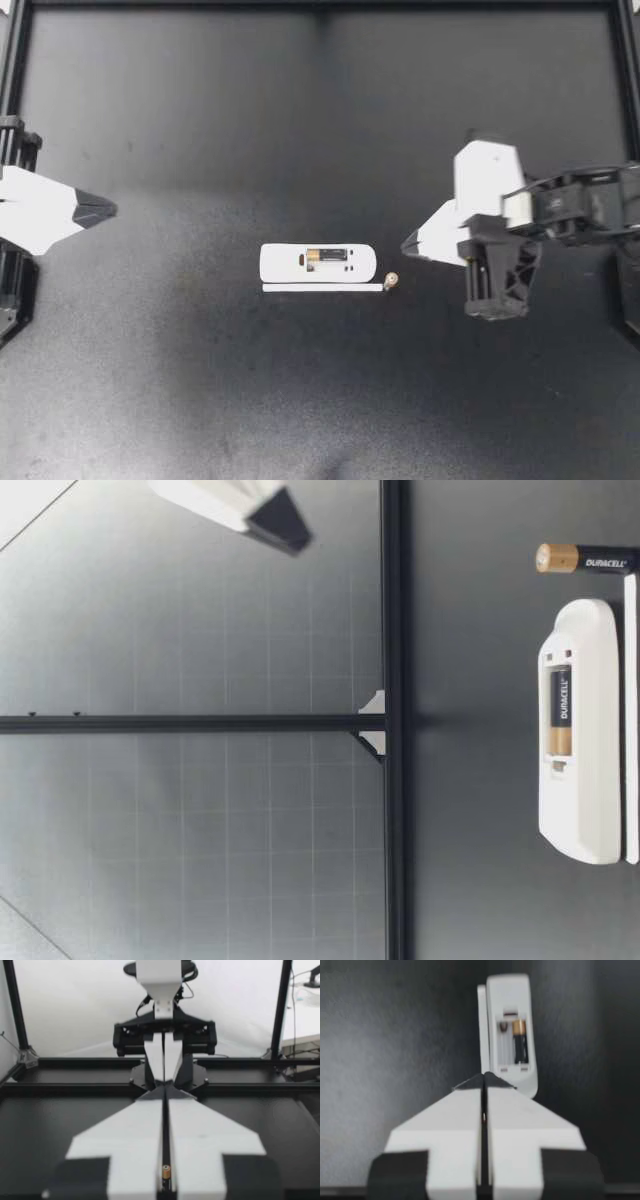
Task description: Place the battery into the slot of the remote controller.
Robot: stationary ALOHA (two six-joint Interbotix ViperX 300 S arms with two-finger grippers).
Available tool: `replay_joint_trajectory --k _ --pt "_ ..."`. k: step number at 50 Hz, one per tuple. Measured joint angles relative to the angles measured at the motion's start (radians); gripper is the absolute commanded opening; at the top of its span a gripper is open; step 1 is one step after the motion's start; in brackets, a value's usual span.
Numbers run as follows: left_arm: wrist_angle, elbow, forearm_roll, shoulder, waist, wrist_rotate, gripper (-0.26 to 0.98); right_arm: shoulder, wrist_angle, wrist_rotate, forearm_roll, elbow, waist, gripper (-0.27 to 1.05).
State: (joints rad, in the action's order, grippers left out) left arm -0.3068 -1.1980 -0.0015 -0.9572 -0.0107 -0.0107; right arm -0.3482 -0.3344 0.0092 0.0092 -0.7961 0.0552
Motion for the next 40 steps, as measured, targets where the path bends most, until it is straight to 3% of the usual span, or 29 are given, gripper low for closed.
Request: replay_joint_trajectory --k 18,40 --pt "-0.002 0.0 0.0 0.003 0.0 0.0 -0.17 0.152 -0.044 -0.003 -0.002 0.046 0.0 0.42" --pt "-0.002 -0.002 -0.002 0.009 0.0 0.0 -0.17 0.301 -0.083 -0.003 0.0 0.089 0.0 0.43"
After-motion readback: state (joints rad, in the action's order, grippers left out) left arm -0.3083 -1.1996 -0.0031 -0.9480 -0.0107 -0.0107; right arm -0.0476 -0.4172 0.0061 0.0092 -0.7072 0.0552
